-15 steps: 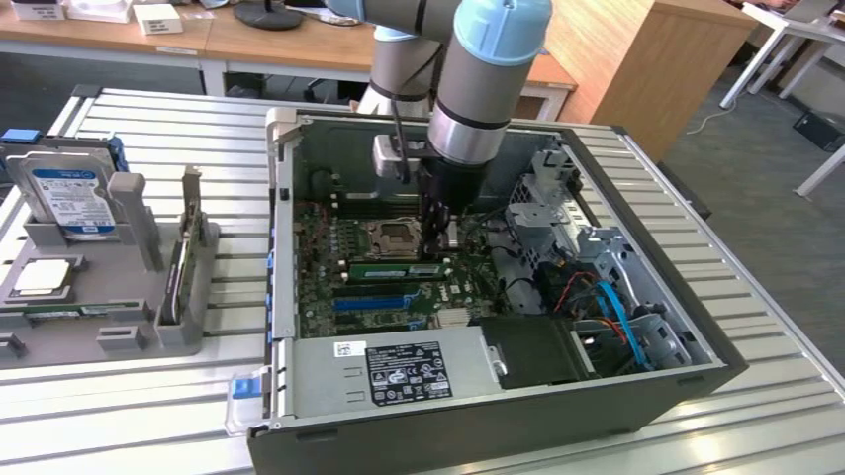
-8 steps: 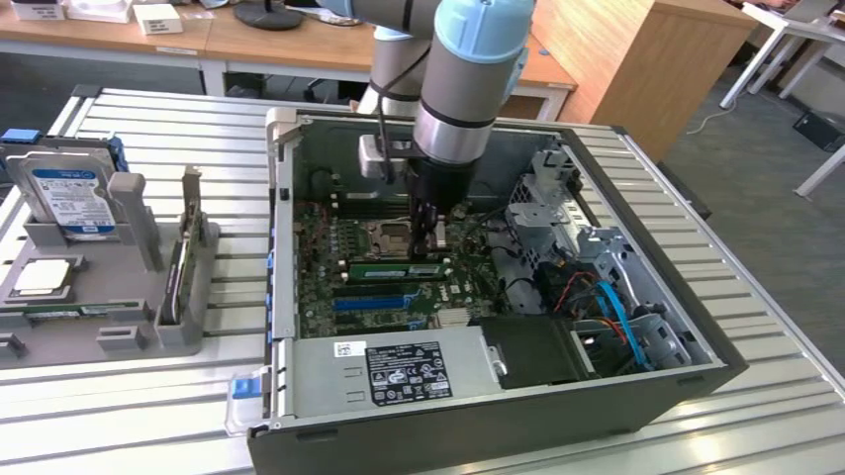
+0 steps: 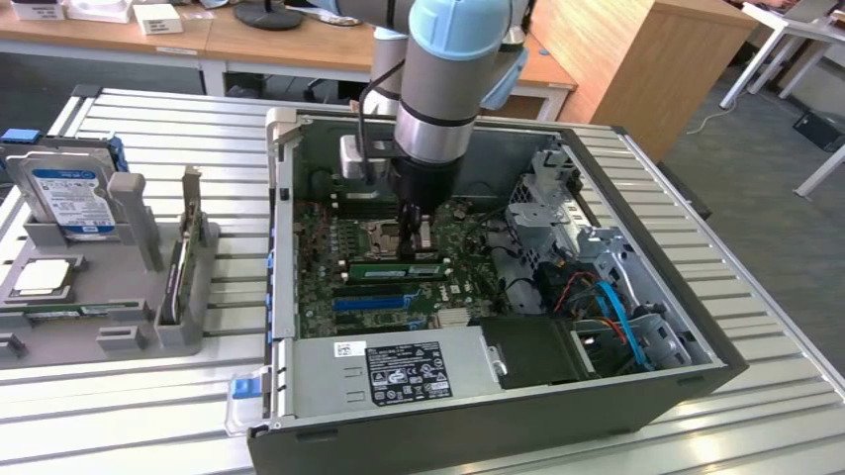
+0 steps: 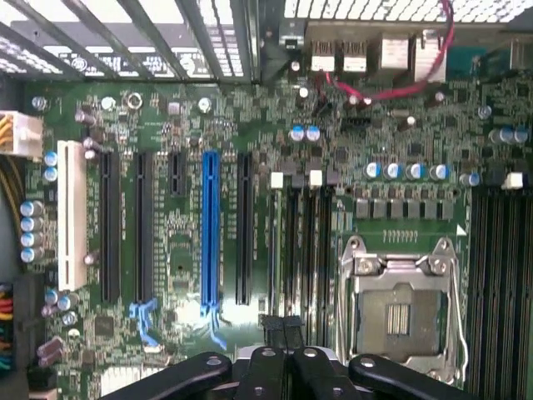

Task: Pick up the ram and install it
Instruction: 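Press down the ram until it locks into place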

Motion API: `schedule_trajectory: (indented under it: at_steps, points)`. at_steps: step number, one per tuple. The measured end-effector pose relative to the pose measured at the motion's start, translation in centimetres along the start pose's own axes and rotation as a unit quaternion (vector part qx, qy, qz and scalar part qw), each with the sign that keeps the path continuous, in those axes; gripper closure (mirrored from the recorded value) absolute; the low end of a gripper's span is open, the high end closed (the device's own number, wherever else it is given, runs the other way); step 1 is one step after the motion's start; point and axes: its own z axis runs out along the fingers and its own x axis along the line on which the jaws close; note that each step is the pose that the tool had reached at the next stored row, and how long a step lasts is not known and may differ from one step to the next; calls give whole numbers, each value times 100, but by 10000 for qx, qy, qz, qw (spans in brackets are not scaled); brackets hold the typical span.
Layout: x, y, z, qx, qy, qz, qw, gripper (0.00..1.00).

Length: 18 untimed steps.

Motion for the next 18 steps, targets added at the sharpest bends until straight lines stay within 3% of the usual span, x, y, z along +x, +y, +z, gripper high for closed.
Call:
schedule_trajectory:
  at_steps: [13, 18]
  points:
    - [2, 305, -9, 154, -1, 0, 9999, 89]
    - [2, 315, -10, 158, 4, -1, 9999, 89]
